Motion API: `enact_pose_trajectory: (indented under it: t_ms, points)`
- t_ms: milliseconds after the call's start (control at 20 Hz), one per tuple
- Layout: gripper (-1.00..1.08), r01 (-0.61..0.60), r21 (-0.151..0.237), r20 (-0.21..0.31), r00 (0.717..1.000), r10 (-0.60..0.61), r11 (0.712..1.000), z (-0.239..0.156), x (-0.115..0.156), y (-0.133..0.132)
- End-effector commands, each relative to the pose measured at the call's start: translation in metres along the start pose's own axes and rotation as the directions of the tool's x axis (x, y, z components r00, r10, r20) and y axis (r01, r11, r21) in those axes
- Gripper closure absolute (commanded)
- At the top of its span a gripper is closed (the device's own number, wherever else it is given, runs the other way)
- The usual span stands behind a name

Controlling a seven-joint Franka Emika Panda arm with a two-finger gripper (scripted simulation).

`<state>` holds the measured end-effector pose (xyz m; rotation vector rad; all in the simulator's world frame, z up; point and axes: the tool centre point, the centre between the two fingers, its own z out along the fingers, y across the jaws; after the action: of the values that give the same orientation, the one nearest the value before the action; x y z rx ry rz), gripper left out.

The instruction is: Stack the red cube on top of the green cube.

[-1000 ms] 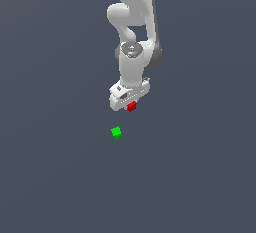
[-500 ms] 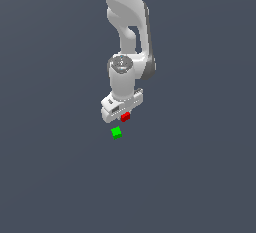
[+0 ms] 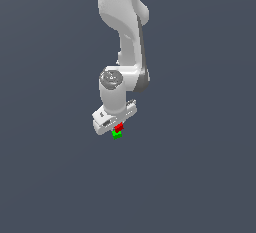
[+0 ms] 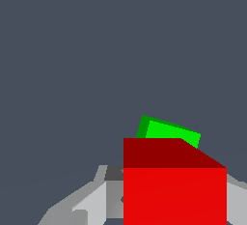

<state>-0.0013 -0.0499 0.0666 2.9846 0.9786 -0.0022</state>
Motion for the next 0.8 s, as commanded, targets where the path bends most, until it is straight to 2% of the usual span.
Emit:
enact_pose_trajectory:
  t_ms: [0,500,550,750]
  points:
    - [1.08,0.001,-0.001,-0.001,1.000,-0.001,1.000,0.0026,0.0036,0.0076]
    - [1.08,0.001,0.000,-0.001,1.000,-0.001,1.000,0.0051,0.0070,0.0146]
    - [-0.92,0.001,0.000,-0.001,1.000,-0.001,1.000,0.0051,0.0070,0.0146]
    - [-0.92,0.001,0.000,-0.001,1.000,-0.001,1.000,0.0051,0.0070,0.0146]
